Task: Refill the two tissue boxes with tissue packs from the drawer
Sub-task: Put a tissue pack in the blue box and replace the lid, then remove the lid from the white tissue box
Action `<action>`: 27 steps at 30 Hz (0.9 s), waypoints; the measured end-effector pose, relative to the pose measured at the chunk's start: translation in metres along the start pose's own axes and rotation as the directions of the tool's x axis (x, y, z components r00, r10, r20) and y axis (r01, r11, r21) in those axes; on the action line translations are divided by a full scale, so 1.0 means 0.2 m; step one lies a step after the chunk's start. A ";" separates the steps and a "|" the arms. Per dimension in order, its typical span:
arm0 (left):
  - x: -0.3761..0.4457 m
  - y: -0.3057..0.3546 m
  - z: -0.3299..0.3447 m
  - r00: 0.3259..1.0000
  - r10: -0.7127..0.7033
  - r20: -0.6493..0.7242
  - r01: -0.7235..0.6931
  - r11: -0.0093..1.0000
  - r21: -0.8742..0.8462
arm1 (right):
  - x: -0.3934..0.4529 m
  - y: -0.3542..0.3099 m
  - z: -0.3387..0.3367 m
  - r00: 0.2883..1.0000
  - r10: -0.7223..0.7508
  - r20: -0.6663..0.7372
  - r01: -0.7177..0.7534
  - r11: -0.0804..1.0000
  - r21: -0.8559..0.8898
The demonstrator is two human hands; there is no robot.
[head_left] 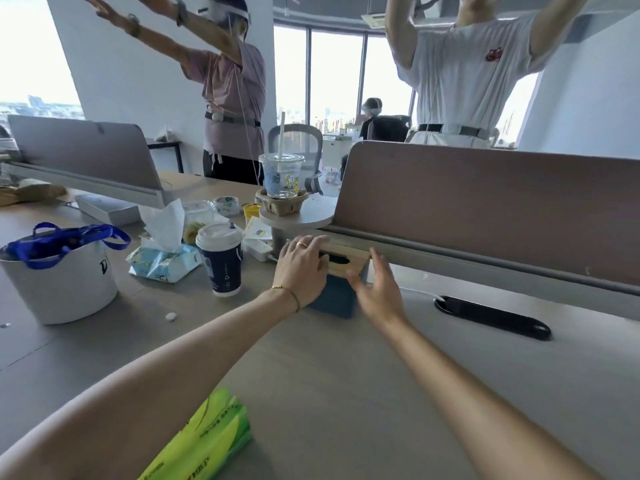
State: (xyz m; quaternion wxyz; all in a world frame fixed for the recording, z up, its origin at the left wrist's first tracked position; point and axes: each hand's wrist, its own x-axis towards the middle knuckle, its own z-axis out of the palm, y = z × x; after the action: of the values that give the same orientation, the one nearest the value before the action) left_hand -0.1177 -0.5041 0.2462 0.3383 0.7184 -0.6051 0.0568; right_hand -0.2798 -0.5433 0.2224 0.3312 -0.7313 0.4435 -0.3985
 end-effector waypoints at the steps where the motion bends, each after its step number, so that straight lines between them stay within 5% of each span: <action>1: -0.06 0.07 0.00 0.995 0.100 0.024 -0.100 0.995 0.014 | -0.04 0.01 -0.06 0.999 -0.029 -0.023 0.028 0.999 -0.020; 6: -0.30 0.46 0.07 0.955 0.284 0.087 -0.280 0.959 -0.054 | -0.29 0.07 -0.42 0.985 -0.120 -0.127 0.100 0.983 -0.154; 16: -0.60 1.42 0.33 0.912 0.401 0.083 -0.313 0.814 -0.489 | -0.82 0.25 -1.33 0.932 -0.168 -0.323 0.058 0.944 -0.325; 27: -0.77 2.30 0.71 0.755 0.620 0.213 -0.419 0.706 -0.571 | -1.24 0.67 -2.35 0.870 0.079 -0.487 -0.354 0.787 -0.505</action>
State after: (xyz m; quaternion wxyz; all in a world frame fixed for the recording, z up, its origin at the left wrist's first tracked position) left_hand -0.6217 -0.4736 0.2541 0.3501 0.3995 -0.8343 -0.1475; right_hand -0.8149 -0.4310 0.2572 0.0280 -0.6295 0.6895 -0.3572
